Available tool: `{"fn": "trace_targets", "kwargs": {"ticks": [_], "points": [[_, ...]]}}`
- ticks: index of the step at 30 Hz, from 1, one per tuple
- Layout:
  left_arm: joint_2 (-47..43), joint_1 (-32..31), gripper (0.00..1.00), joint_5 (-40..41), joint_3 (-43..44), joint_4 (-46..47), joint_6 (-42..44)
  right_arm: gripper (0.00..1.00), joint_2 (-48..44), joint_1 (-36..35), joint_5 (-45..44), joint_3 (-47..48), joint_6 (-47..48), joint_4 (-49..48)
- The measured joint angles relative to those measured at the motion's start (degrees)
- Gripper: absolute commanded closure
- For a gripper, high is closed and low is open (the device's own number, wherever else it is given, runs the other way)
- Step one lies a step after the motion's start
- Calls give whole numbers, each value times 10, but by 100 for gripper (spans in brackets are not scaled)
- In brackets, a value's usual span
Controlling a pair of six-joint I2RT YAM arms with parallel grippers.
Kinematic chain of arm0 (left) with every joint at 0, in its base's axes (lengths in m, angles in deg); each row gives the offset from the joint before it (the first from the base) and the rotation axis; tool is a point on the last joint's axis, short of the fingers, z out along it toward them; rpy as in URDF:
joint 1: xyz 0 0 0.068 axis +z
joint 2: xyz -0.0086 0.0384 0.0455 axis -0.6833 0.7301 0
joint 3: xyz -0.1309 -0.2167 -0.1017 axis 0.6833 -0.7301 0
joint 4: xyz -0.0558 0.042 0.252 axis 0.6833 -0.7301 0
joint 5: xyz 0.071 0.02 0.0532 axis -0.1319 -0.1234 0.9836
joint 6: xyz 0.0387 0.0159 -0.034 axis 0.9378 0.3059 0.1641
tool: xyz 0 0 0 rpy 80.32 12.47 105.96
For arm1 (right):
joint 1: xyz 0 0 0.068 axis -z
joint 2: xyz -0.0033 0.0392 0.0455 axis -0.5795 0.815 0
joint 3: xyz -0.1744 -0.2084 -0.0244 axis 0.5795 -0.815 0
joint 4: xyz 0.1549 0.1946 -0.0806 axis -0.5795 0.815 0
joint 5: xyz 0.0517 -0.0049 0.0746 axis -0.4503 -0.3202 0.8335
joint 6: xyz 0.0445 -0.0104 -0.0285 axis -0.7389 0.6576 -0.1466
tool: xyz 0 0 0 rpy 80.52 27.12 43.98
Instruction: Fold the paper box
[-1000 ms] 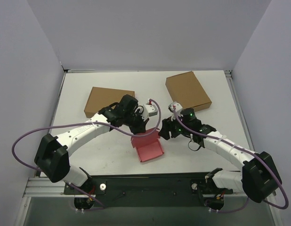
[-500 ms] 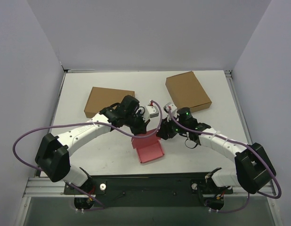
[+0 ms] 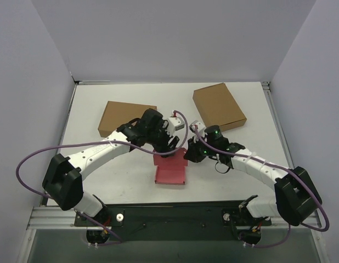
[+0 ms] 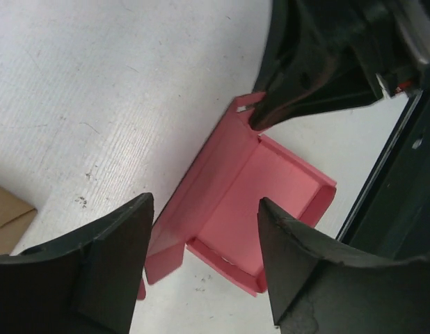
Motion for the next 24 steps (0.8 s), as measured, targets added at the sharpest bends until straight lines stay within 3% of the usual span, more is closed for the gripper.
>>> {"fn": "trace_targets", "kwargs": {"ticks": [5,13,18,24], "points": [[-23,36,10,20,0,34,-60,100,-50,1,-28,0,3,42],[-188,124,10,51,-36,103,-175,100,-99,8,-42,46,17,118],[-307,122,15,109,-199,188,-269,100,-100,8,-40,43,21,122],[-362,95,16,130,-376,239,-328,100,-101,8,-33,26,30,125]]}}
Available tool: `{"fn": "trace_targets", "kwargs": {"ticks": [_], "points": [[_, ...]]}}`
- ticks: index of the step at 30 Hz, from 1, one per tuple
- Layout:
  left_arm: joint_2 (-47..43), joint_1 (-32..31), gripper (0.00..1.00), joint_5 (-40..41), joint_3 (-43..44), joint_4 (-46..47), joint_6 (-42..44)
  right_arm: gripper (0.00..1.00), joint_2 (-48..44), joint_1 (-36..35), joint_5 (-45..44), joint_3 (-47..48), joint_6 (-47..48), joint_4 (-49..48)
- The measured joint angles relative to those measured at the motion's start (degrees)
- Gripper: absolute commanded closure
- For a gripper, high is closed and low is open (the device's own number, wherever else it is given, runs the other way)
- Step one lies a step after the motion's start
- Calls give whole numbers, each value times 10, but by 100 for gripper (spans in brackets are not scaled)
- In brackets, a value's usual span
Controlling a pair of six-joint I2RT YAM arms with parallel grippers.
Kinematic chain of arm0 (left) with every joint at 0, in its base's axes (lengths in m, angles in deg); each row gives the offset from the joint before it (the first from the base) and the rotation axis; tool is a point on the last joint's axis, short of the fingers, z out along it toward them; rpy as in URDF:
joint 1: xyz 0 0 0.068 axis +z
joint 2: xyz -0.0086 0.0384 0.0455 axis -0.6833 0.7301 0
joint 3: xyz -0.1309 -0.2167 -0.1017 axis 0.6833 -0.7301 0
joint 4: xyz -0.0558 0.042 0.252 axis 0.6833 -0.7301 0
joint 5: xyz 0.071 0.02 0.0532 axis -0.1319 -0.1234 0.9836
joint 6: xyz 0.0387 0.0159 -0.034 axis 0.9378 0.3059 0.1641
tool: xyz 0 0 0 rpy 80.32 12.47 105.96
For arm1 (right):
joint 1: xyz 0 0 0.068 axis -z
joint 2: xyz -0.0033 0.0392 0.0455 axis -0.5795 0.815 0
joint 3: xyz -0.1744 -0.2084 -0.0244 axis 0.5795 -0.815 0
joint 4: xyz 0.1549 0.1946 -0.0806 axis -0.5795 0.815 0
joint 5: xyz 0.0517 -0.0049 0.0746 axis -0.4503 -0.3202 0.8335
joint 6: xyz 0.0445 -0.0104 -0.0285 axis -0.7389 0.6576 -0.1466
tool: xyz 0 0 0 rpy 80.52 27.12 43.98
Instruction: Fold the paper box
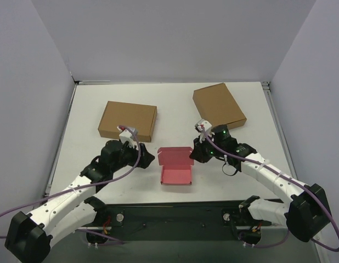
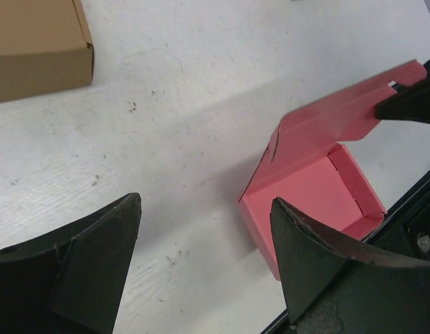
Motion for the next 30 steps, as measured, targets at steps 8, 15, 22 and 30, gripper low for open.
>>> {"fn": "trace_targets", "kwargs": {"ticks": [8,15,22,30], "points": [[-91,-67,16,9,-129,93,0,100,0,-2,10,-45,10,-19],[-42,-71,19,-1,-161,167,13,100,0,-35,-4,-49,24,-25],[16,-82,37,-4,-162,230,28,100,0,-57,-28,-49,26,-31],[45,-96,45,-7,-164,267,32,100,-14,-64,-50,-54,26,-34]]}}
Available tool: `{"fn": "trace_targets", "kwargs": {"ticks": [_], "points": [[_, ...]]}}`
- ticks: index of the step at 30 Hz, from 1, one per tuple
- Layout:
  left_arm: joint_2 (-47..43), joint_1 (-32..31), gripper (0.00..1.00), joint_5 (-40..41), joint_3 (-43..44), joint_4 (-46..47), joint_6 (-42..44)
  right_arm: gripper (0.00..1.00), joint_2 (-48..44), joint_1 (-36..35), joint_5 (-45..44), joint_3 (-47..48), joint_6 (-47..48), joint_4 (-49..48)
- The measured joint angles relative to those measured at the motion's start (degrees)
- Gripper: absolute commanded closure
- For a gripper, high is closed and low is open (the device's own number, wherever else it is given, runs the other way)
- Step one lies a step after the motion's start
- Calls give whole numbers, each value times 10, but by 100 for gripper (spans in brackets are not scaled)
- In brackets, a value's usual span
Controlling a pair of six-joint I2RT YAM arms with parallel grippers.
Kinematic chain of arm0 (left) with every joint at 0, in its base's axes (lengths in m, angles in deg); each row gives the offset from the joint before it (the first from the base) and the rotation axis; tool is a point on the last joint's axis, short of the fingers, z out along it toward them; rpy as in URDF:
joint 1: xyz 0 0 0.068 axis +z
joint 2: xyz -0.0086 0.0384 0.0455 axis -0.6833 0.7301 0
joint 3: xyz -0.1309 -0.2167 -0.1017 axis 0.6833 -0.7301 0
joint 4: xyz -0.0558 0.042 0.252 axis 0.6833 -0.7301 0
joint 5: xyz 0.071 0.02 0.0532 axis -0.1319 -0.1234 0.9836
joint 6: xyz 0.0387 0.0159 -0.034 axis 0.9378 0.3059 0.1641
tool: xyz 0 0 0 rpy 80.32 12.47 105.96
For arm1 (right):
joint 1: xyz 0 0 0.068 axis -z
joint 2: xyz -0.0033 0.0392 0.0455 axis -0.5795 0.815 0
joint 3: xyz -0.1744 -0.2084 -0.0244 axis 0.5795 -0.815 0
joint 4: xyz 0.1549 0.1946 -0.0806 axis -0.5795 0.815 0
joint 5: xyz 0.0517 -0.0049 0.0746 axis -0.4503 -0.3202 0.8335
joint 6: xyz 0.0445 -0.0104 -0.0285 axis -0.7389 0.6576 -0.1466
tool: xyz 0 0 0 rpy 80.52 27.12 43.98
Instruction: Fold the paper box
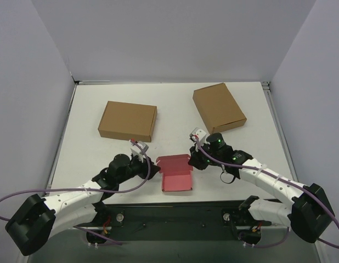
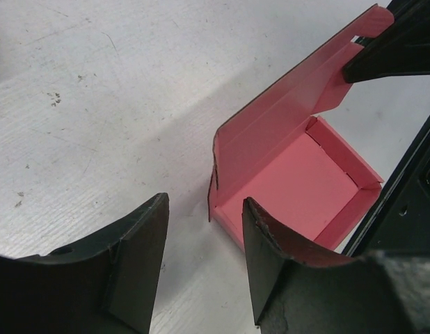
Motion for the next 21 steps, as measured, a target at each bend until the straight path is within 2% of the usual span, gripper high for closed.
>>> {"fn": "trace_targets", "kwargs": {"ticks": [13,21], "points": [[38,-35,53,22,0,26,10,100,-6,-9,-15,-3,0,-1],[64,-53,71,33,1,29,16,100,-6,-17,-21,-3,0,-2]]}}
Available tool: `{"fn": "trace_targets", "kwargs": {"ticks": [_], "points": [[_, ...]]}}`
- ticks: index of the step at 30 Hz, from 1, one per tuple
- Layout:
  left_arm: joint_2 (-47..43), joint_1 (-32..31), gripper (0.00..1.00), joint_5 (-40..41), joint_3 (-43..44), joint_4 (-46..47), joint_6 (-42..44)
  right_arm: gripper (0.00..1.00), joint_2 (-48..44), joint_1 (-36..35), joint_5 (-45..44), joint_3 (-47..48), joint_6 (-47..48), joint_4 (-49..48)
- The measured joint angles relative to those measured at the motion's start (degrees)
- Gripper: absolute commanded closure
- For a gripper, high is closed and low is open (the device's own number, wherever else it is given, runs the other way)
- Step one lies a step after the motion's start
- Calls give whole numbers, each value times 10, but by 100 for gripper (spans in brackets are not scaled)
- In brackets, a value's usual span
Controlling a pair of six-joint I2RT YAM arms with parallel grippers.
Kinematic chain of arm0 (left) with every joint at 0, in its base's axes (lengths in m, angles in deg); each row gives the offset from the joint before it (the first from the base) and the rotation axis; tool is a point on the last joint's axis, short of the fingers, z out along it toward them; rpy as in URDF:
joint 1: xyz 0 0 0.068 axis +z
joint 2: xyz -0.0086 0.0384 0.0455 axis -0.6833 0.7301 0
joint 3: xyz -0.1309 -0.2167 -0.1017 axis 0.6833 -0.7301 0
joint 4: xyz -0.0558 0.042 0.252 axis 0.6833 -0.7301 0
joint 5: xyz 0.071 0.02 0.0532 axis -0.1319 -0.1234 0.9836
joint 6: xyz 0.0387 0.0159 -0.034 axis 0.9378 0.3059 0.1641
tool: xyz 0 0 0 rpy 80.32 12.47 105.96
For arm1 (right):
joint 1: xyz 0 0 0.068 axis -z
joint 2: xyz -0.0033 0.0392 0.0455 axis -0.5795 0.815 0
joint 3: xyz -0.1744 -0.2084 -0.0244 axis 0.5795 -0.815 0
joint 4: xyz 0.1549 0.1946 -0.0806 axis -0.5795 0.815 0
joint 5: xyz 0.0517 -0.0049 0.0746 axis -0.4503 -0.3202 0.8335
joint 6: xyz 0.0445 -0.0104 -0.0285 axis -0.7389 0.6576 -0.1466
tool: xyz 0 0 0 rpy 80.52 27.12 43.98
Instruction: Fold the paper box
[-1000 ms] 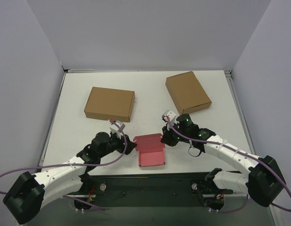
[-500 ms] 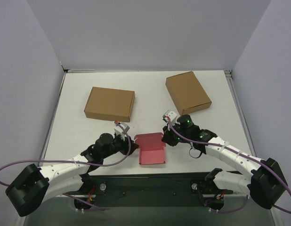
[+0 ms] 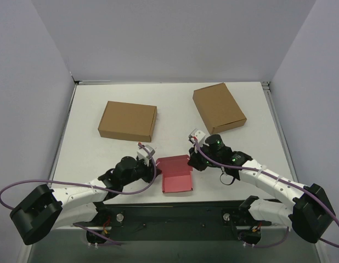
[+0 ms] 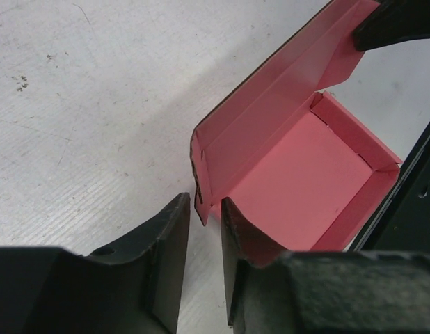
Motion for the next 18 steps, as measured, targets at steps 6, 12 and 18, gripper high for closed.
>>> {"fn": "trace_targets", "kwargs": {"ticks": [6,12,18], "points": [[11,-8,94,6,14,8,4,100,0,-11,-8,-1,2,-3],[28,-22,100,34,42,-13,9,100,0,-39,-78,-1,5,-3],[39,-43,100,114,88,-69,8,100,11,-111,-231,1,-21,-22]]}}
